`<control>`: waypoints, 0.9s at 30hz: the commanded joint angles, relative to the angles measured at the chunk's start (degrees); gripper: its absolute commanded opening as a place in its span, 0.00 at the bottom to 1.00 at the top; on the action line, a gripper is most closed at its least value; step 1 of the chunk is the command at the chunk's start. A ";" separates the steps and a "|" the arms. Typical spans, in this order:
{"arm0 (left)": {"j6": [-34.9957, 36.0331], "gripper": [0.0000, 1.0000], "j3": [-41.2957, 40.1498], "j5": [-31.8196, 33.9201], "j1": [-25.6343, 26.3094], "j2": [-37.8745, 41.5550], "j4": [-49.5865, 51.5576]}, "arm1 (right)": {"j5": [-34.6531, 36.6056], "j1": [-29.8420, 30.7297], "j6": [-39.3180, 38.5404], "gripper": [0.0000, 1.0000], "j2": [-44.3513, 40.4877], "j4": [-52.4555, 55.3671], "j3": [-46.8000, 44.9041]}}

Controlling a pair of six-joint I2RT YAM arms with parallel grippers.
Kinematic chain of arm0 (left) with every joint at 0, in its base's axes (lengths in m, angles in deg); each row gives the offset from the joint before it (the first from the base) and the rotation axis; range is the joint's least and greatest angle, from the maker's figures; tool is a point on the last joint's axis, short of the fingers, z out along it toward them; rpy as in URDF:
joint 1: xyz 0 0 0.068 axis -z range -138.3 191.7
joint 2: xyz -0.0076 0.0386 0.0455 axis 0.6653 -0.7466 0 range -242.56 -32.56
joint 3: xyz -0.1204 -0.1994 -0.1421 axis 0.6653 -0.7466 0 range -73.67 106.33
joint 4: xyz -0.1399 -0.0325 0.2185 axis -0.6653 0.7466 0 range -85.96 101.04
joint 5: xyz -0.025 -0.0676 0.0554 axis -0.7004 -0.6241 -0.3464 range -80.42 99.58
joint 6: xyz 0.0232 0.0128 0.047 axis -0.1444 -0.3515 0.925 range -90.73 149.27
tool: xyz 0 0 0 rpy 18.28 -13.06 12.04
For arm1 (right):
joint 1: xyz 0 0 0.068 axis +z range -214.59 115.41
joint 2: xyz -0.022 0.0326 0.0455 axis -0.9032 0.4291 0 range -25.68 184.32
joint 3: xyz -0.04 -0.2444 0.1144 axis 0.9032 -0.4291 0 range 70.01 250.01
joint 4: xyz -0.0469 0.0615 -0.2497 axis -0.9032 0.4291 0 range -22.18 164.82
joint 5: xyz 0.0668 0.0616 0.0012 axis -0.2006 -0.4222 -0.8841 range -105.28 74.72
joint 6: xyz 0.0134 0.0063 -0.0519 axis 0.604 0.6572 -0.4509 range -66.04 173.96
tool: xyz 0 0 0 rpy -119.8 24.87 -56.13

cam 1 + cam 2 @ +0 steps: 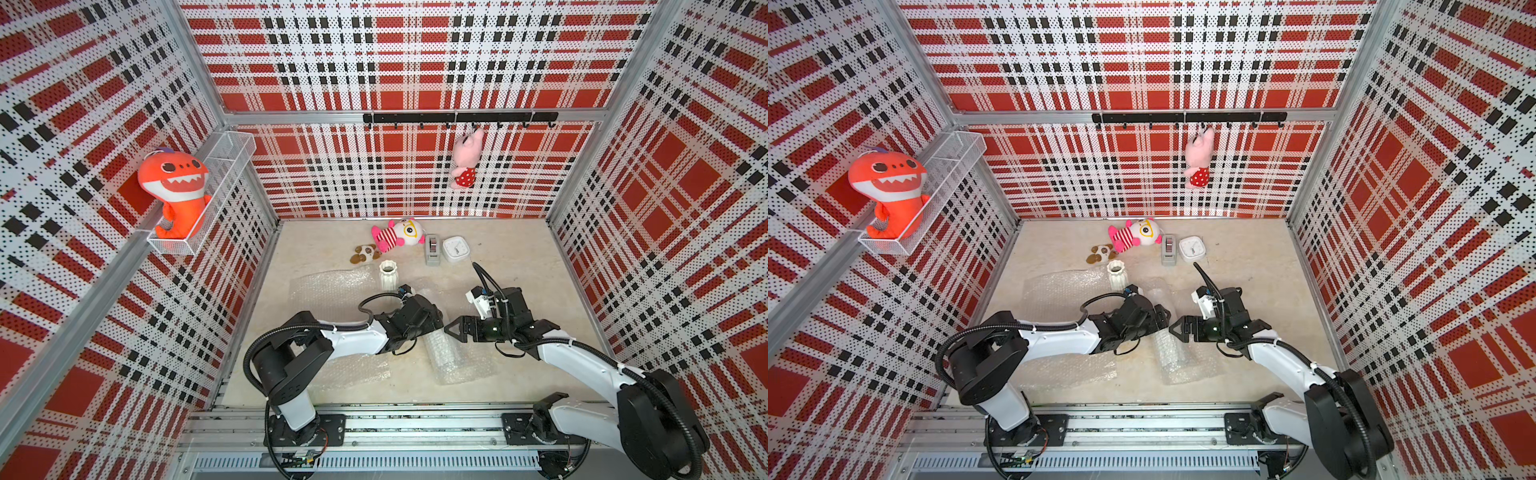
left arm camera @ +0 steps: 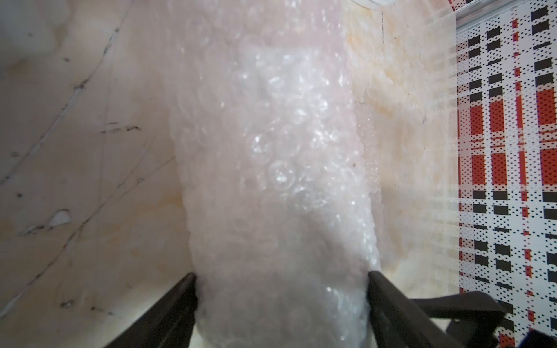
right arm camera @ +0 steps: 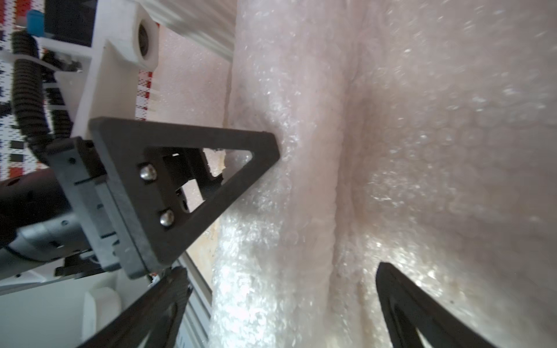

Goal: Wrap vases in bubble wrap
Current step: Wrap the vase in bubble wrap.

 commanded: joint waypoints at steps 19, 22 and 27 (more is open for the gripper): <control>1.86 0.87 2.69 -1.06 0.99 -3.32 2.50 | 19.27 9.80 -5.74 0.70 8.17 8.36 8.96; 2.41 0.95 4.03 -0.49 0.86 -2.68 2.80 | 20.09 8.14 -5.36 0.69 6.95 8.20 6.22; 2.97 0.98 6.30 1.45 0.39 -0.50 2.78 | 17.40 2.72 -4.22 0.68 4.91 7.24 1.60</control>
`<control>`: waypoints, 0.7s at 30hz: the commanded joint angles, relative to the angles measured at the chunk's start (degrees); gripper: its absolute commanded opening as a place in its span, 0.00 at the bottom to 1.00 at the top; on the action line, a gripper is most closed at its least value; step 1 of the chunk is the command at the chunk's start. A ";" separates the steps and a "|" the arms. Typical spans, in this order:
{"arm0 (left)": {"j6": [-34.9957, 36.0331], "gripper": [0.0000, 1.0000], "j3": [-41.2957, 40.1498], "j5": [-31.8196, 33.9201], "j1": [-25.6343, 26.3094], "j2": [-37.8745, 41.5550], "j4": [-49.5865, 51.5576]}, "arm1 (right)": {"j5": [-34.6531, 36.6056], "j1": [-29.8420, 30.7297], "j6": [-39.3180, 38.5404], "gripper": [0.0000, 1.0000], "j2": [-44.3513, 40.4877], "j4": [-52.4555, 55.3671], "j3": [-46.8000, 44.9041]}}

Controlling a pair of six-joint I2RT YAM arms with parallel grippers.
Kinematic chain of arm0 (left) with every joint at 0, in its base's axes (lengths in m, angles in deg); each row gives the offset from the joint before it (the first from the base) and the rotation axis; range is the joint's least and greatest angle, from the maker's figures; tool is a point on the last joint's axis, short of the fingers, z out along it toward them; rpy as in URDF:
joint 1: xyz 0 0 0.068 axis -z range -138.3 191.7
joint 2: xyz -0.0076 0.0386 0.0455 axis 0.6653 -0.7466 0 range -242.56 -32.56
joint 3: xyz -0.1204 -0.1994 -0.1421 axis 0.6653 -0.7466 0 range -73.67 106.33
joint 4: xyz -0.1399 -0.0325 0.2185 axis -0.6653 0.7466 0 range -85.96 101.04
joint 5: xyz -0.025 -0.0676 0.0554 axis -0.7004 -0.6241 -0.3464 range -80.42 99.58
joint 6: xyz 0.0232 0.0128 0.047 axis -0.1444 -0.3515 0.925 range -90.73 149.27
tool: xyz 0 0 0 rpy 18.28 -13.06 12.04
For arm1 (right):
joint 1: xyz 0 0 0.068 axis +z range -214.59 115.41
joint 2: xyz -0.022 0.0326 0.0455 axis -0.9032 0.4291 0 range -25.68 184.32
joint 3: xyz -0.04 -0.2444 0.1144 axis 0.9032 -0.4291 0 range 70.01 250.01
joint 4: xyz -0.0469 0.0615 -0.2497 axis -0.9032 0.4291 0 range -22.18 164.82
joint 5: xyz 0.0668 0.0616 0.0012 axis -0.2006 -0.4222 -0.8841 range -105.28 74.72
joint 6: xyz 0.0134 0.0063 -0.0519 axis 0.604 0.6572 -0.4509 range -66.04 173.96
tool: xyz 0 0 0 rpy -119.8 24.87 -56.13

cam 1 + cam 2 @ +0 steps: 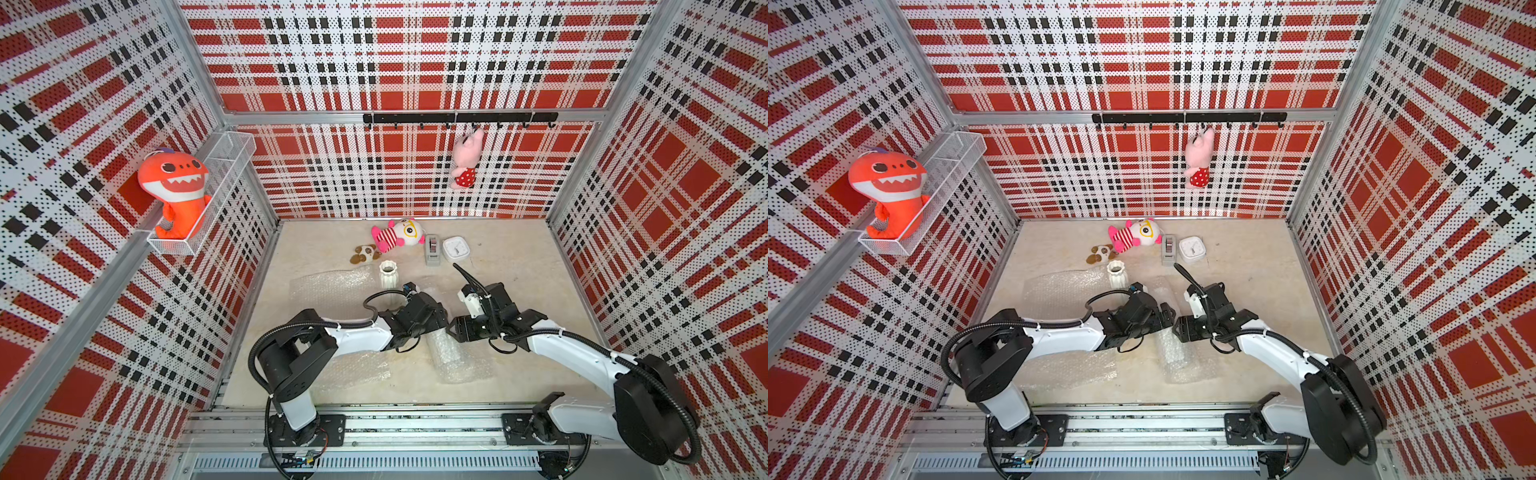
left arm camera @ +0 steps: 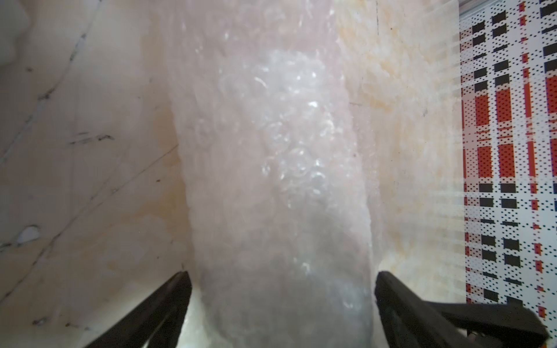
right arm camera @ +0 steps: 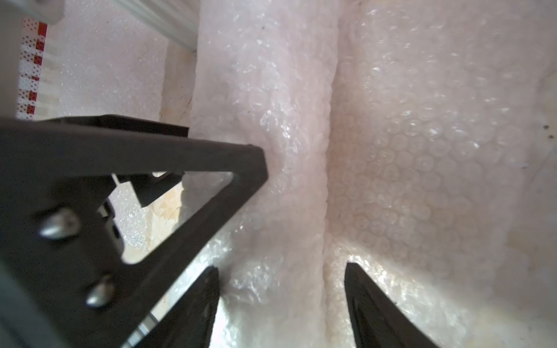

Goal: Wrap vases in bubble wrap
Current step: Wrap the vase in bubble wrap.

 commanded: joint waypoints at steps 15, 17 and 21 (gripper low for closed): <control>-1.88 0.98 5.29 -4.43 3.01 -6.50 -2.52 | 1.96 -6.73 3.21 0.66 0.05 -1.45 -7.49; -1.77 0.98 5.89 -3.87 3.41 -7.82 -0.53 | 1.25 -6.80 3.36 0.66 -0.27 -2.59 -8.07; -1.39 0.98 6.16 -4.14 3.63 -9.50 0.89 | 1.53 -6.81 2.62 0.68 -1.05 -1.64 -6.93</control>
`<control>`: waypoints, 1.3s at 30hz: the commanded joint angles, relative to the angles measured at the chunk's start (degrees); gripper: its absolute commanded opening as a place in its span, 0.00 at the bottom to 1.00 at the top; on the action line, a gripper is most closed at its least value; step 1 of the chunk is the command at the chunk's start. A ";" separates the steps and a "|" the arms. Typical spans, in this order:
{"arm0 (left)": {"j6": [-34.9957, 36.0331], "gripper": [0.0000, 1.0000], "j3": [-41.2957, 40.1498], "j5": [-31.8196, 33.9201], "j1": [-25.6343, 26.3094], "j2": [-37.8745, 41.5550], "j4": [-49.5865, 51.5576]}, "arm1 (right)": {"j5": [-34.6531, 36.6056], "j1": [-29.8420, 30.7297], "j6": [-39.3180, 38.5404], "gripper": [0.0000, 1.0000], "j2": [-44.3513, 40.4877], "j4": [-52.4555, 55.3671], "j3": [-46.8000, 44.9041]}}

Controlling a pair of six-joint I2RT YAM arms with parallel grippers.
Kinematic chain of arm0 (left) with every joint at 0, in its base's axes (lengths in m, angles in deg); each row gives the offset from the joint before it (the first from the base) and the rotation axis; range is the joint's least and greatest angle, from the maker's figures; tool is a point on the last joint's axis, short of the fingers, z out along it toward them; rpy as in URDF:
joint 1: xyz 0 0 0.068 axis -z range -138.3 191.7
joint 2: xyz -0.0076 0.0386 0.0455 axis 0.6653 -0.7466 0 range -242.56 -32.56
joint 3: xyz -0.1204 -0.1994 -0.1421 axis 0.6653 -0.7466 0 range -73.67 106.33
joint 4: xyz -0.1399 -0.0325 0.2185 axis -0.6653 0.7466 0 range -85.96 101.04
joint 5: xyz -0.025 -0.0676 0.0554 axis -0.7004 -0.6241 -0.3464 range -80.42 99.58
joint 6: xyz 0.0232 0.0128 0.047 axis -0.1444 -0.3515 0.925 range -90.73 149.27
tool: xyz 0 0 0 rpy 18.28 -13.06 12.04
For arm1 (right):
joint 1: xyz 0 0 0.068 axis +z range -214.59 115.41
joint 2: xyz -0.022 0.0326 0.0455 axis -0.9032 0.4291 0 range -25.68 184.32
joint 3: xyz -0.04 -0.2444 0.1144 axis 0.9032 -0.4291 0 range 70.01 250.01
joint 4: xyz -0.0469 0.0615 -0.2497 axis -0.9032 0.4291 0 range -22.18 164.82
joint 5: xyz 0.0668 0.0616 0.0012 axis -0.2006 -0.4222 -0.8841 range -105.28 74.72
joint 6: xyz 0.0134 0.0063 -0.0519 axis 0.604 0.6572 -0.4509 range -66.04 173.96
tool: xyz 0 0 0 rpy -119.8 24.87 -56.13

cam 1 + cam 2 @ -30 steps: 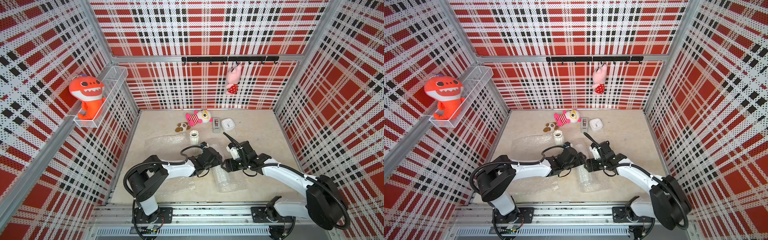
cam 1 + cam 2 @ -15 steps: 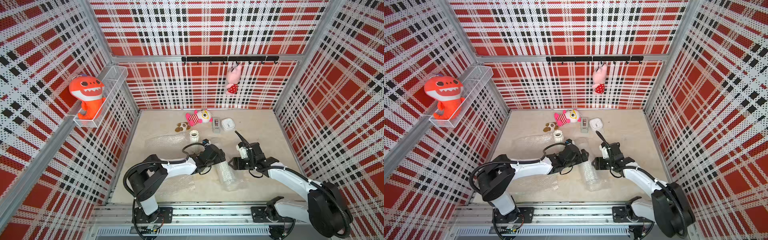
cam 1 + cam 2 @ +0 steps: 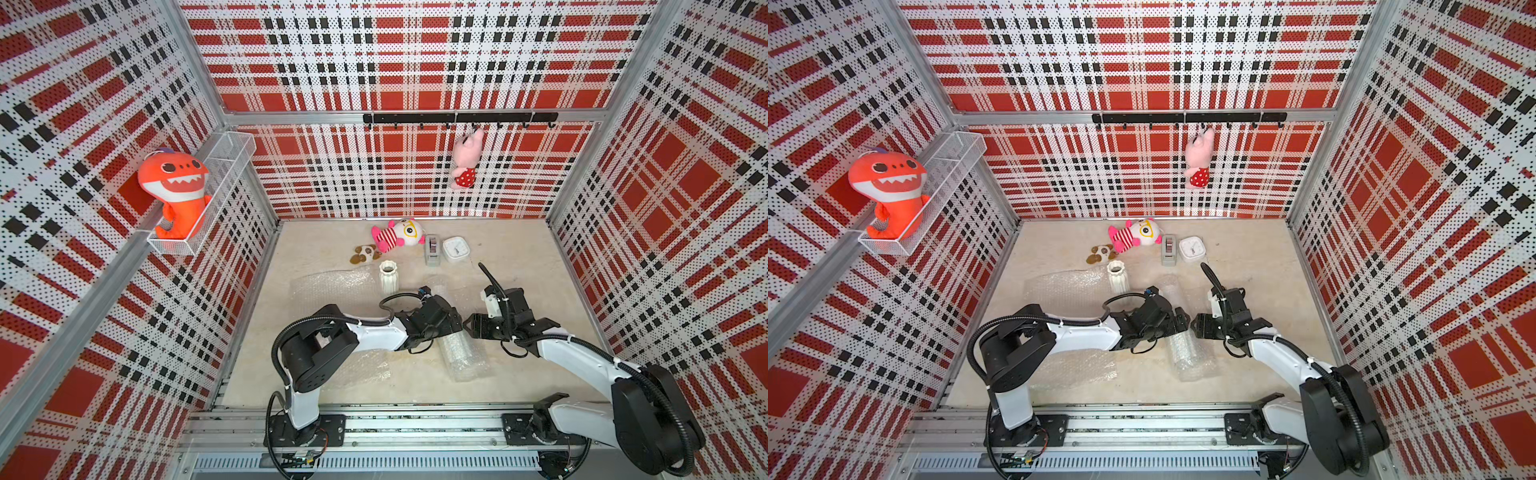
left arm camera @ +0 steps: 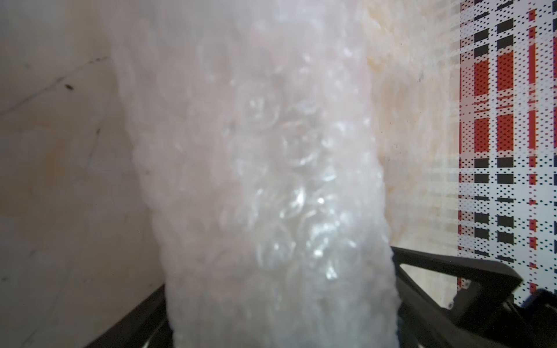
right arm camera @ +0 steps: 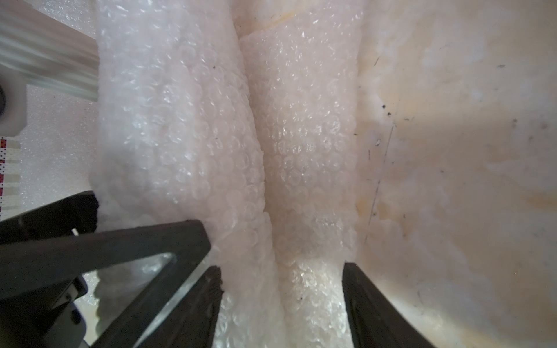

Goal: Wrap vases in bubble wrap
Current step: Wrap the vase in bubble wrap.

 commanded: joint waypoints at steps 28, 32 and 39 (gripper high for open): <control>26.69 0.86 0.36 -0.08 -0.48 1.89 17.74 | -19.00 -11.02 1.44 0.50 10.48 -9.82 -2.60; 28.63 0.86 0.36 -0.80 -0.39 2.61 17.22 | -18.83 -11.06 2.39 0.40 12.44 -12.66 -2.95; 27.14 1.00 1.97 1.00 -0.79 3.66 17.46 | -19.15 -11.06 3.37 0.16 12.04 -14.87 -3.93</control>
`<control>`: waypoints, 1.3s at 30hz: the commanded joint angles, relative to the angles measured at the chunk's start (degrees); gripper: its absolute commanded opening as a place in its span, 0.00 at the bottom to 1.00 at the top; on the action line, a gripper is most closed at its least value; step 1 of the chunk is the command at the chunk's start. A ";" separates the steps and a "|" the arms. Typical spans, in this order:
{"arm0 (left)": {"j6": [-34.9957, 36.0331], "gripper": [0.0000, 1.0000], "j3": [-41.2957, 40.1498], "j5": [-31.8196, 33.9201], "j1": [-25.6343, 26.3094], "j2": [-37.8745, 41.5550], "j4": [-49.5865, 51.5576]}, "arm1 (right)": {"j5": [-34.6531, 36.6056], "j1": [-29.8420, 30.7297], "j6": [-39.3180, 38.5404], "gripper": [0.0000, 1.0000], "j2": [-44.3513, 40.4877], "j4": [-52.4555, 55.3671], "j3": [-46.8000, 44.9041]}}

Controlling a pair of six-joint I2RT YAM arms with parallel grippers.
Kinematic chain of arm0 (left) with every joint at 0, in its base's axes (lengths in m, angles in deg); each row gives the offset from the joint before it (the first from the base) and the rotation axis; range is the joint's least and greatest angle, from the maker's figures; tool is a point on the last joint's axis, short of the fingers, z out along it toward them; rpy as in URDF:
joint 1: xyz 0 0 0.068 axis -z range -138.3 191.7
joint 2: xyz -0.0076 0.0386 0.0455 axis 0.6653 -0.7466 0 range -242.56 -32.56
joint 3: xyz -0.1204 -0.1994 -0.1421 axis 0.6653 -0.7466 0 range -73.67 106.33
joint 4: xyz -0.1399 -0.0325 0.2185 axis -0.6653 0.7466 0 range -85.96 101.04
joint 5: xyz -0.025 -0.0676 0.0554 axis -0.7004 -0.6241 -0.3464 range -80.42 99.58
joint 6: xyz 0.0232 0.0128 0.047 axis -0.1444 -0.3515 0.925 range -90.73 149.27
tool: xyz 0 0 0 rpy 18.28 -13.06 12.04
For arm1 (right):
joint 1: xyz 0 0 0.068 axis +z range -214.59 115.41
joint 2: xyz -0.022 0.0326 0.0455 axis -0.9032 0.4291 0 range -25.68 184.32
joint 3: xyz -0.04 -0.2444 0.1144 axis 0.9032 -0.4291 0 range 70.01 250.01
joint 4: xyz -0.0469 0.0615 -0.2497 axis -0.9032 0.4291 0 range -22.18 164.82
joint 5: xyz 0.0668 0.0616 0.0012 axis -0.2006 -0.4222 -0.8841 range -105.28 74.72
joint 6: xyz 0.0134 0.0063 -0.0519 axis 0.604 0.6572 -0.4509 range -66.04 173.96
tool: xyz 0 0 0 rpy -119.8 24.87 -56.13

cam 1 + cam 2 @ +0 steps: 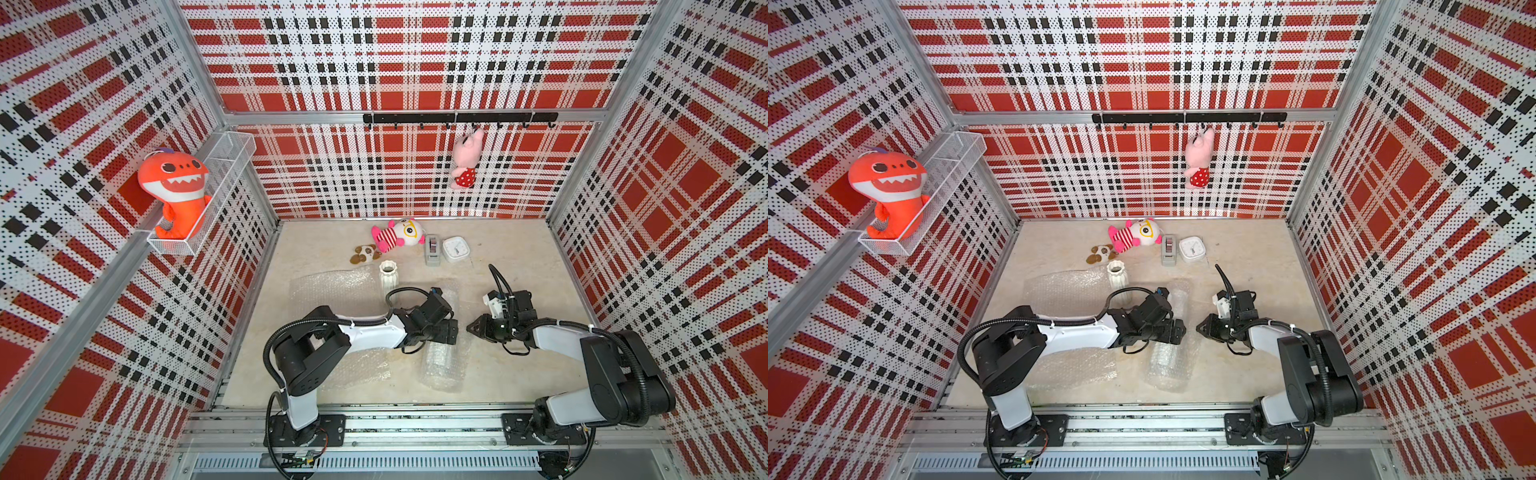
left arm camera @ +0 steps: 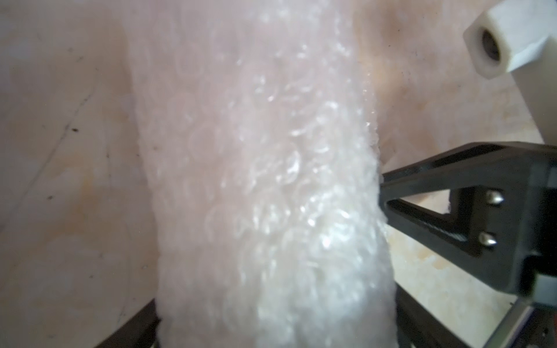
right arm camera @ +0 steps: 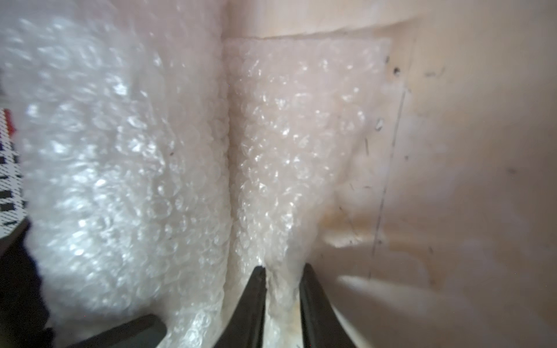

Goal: Wrap vases in bubble wrap
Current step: Wrap the vase in bubble wrap.

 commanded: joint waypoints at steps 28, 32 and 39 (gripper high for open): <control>5.75 0.79 -4.88 -0.52 -0.76 5.97 1.48 | -5.97 4.59 15.98 0.00 -8.17 -14.32 4.10; 7.30 0.79 -5.30 -3.44 -1.05 6.32 -0.61 | -2.71 7.46 19.09 0.00 -5.11 -18.74 5.52; 8.46 0.80 -5.42 -4.95 -2.24 7.10 -1.24 | 1.52 10.25 20.82 0.00 -0.85 -22.71 6.46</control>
